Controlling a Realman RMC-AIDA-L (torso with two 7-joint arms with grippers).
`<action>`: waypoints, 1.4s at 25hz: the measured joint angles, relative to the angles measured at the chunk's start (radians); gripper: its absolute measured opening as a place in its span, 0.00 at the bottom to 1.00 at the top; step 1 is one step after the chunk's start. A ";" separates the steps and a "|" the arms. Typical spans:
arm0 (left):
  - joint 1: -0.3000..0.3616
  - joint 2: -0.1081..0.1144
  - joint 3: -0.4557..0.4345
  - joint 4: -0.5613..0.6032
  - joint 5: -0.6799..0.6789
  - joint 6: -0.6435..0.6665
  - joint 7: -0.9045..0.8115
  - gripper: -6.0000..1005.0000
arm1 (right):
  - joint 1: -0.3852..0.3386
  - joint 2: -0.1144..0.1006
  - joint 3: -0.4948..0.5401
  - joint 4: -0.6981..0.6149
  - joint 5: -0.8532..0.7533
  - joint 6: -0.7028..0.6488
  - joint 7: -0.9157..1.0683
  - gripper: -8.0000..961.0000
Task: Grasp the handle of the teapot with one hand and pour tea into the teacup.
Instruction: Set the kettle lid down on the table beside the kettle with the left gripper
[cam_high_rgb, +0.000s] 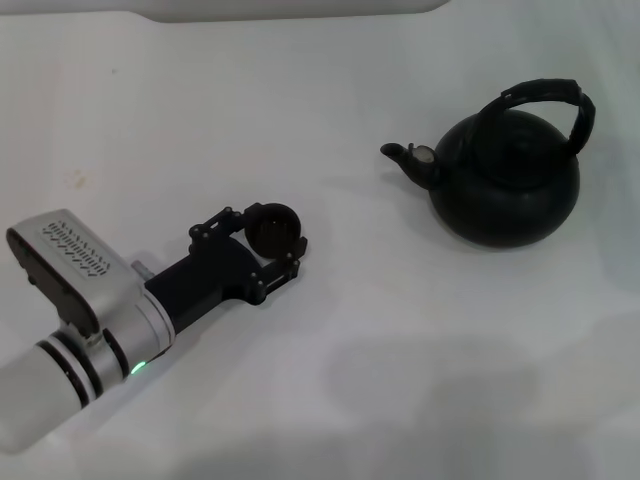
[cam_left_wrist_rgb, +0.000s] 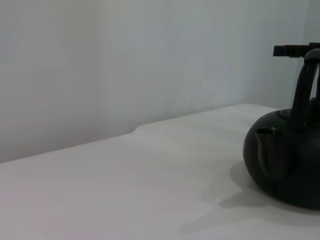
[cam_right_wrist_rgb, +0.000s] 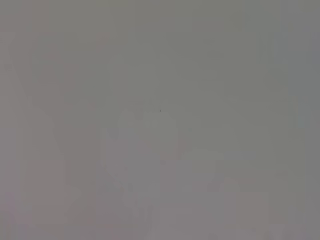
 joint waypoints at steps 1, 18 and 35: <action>0.000 0.000 0.000 0.001 0.000 0.001 0.000 0.69 | 0.000 0.000 0.000 0.000 0.000 0.002 0.001 0.87; 0.000 0.000 0.001 0.013 0.003 0.018 0.002 0.70 | 0.000 0.000 -0.005 0.006 0.000 0.010 0.006 0.87; -0.002 0.003 0.003 0.015 0.002 0.029 0.002 0.72 | -0.002 0.000 0.000 0.011 0.000 0.034 0.006 0.87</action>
